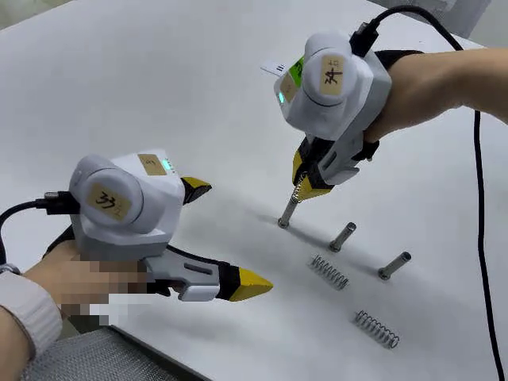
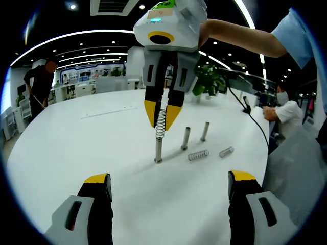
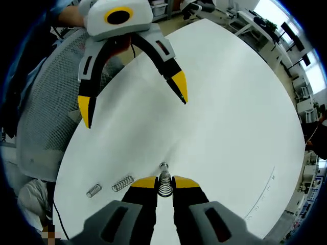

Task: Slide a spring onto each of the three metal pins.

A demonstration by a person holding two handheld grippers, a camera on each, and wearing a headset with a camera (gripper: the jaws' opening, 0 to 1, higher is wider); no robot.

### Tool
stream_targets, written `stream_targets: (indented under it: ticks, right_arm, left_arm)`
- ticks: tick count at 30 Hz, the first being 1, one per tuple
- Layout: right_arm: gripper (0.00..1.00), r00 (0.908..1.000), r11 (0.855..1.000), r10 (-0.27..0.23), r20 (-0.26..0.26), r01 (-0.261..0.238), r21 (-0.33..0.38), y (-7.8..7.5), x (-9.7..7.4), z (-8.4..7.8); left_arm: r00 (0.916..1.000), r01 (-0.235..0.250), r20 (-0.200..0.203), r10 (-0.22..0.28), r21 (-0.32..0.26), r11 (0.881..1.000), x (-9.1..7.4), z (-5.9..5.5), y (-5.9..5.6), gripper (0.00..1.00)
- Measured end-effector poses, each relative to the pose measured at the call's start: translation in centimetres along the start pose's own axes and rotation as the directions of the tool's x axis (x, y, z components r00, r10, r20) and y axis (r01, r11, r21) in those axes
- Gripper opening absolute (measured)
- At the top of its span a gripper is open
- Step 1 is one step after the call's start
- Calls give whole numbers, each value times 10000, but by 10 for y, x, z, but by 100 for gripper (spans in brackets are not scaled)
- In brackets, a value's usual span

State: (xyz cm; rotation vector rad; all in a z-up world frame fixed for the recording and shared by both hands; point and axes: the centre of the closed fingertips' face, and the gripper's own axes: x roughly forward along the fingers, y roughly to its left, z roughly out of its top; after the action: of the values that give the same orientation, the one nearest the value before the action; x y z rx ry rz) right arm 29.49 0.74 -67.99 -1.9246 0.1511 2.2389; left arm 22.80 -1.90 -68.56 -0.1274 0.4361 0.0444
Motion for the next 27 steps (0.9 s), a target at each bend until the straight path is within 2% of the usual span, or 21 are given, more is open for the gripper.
stream_targets:
  ticks: [19,27]
  right_arm:
    - [12,9999,10000,87,-60,-87,-14,0,4,1]
    - [12,9998,9999,170,-142,-170,-25,-1,16,-1]
  left_arm:
    - [9999,103,-119,-105,-119,9999,0,-4,0,95]
    - [9998,146,-155,-148,-132,9998,1,-5,-1,95]
